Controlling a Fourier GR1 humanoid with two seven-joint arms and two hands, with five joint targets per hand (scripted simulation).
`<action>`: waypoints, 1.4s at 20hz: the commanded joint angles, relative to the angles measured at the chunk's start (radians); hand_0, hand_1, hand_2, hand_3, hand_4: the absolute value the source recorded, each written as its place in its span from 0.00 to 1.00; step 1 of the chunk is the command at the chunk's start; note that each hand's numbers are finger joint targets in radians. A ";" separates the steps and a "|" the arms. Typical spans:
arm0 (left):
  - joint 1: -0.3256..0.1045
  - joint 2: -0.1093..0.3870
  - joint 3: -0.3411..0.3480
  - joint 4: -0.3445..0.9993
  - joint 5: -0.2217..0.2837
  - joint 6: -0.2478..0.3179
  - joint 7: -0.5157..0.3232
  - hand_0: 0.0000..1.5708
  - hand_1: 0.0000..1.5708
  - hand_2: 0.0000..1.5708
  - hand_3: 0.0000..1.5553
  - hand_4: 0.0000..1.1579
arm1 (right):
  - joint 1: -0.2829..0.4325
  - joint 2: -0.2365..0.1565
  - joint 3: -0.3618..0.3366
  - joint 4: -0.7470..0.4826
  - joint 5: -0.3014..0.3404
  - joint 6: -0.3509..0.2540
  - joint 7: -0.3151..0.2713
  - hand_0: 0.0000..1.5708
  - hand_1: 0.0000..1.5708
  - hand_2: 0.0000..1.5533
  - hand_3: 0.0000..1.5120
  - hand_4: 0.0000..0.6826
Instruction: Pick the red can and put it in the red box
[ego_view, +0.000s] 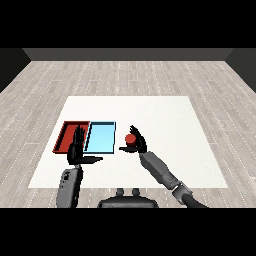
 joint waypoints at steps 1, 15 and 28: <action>0.056 0.028 0.033 0.001 0.032 -0.041 -0.048 0.00 0.00 0.00 0.00 0.00 | -0.013 0.001 0.008 0.047 0.014 -0.091 0.044 1.00 1.00 0.98 0.98 0.87; -0.003 0.024 0.027 0.041 0.007 -0.024 -0.053 0.00 0.00 0.00 0.00 0.00 | 0.001 0.001 -0.047 -0.001 0.121 -0.140 0.154 1.00 1.00 0.96 0.95 0.85; 0.021 -0.013 -0.019 0.035 -0.029 -0.003 -0.073 0.00 0.00 0.00 0.00 0.00 | 0.062 -0.093 -0.044 -0.358 0.255 -0.224 0.296 1.00 1.00 0.95 0.93 0.91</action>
